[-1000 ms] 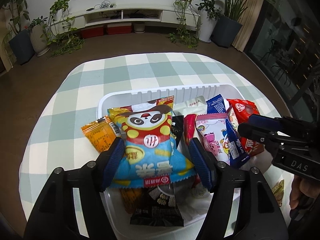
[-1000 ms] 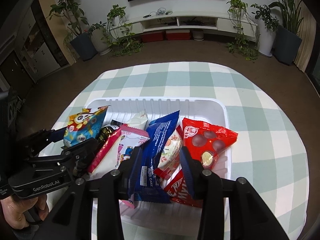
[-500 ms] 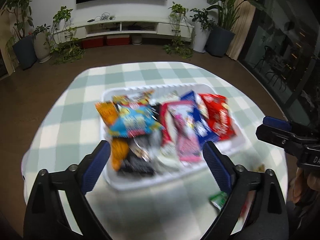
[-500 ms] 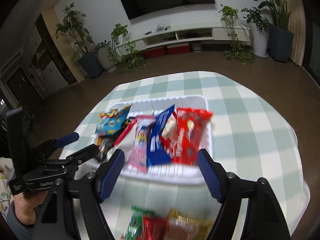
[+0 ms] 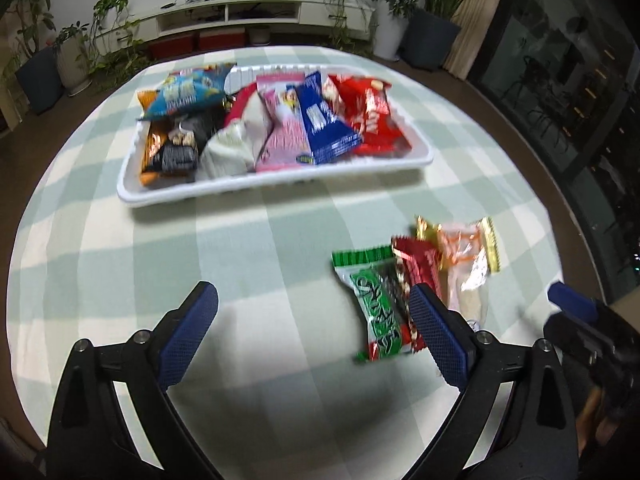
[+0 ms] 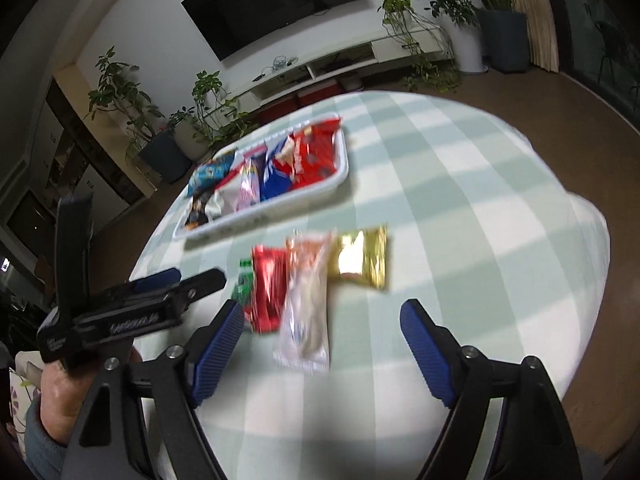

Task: Organize snacks
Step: 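Grasp the green packet with the left gripper while the right gripper approaches the clear wrapped bar, then grasp the clear wrapped bar with orange print with the right gripper while the left gripper holds the green packet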

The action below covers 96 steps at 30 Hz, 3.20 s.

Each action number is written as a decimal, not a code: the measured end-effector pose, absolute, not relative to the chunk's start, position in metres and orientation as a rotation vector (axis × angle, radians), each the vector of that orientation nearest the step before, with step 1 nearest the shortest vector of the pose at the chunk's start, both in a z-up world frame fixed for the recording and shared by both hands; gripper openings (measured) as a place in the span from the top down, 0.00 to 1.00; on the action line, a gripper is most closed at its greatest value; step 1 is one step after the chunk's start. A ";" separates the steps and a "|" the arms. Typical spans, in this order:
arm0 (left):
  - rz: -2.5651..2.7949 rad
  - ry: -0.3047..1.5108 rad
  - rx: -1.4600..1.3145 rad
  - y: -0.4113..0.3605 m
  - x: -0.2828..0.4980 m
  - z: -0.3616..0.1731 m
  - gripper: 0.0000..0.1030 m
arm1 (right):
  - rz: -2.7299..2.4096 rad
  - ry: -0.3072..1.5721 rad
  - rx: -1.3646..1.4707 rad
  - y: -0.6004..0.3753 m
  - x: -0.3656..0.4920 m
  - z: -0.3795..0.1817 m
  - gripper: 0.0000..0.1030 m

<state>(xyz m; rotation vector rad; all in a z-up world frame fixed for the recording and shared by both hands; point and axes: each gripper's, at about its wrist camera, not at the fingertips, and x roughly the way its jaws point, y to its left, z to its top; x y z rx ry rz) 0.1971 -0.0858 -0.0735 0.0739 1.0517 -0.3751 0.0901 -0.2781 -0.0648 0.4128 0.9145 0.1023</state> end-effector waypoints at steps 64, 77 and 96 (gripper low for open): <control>-0.471 1.001 -0.111 -0.015 0.142 -0.058 0.90 | 0.078 1.061 0.216 -0.242 0.133 -0.095 0.39; -0.471 0.990 -0.180 0.006 0.137 -0.059 0.90 | 0.085 1.083 0.205 -0.239 0.147 -0.109 0.75; -0.490 0.958 -0.224 0.010 0.162 -0.034 0.90 | 0.156 0.952 0.350 -0.269 0.141 -0.050 0.78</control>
